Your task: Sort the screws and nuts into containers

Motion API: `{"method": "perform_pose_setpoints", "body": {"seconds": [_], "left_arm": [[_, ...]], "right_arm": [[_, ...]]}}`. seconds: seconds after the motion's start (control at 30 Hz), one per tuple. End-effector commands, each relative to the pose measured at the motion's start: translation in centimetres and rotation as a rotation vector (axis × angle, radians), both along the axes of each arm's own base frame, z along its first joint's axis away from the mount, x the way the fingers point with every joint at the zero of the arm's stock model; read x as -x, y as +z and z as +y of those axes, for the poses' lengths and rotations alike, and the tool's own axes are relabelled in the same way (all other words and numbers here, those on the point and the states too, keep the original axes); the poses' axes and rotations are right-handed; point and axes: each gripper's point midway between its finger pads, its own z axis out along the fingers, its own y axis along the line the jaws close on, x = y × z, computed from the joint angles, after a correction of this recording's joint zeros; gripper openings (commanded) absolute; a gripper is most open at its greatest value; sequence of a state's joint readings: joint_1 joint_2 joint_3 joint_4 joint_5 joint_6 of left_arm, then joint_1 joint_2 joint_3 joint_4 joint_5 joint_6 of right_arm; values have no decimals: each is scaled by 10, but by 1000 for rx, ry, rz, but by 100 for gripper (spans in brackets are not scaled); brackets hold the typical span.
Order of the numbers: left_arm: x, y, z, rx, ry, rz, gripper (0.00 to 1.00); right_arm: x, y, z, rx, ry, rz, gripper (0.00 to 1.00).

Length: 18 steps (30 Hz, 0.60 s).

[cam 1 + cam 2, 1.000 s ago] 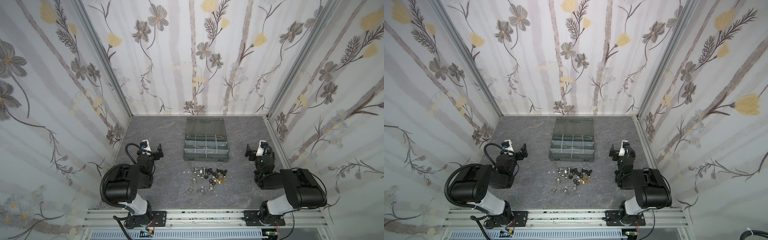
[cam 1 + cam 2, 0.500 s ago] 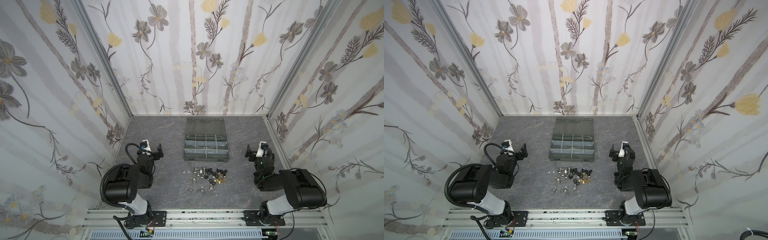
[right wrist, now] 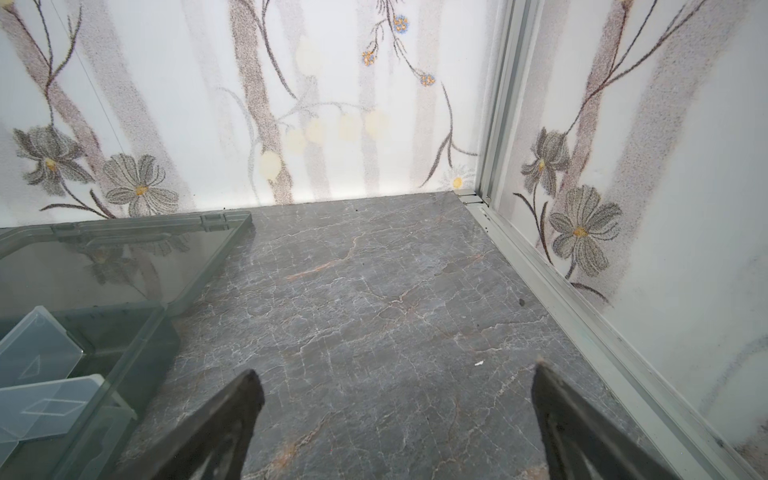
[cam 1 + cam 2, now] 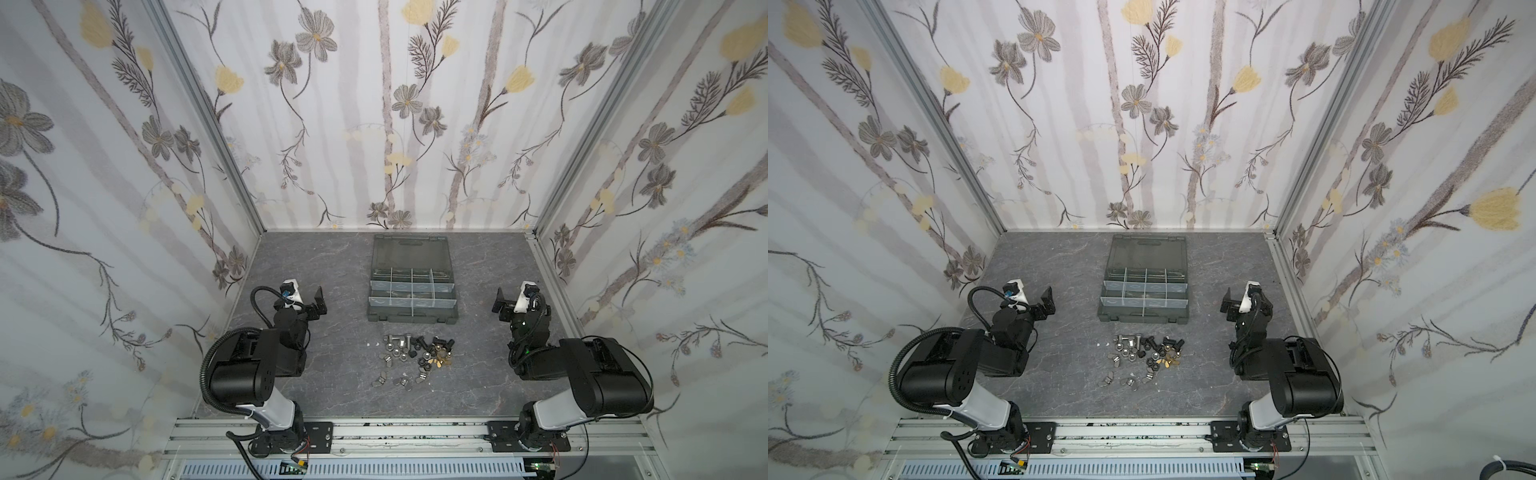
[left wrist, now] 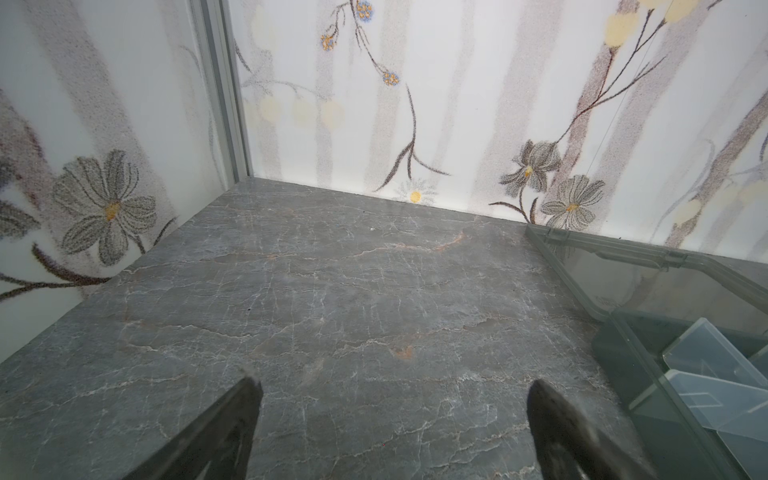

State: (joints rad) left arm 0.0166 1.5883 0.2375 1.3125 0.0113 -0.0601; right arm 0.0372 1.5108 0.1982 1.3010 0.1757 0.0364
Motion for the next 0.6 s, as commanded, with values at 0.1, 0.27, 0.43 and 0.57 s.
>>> {"method": "perform_pose_setpoints", "body": {"seconds": [0.1, 0.27, 0.43, 0.57], "left_arm": [[-2, 7, -1, 8, -5, -27, 100], [-3, 7, 0, 8, 0, -25, 100], [-21, 17, 5, 4, 40, 50, 100], [-33, 58, 7, 18, 86, 49, 100]], "right_arm": [[-3, 4, 4, -8, 27, -13, 100], [-6, 3, 8, -10, 57, 0, 100], [-14, 26, 3, -9, 24, 41, 100], [-30, 73, 18, -90, 104, 104, 96]]}}
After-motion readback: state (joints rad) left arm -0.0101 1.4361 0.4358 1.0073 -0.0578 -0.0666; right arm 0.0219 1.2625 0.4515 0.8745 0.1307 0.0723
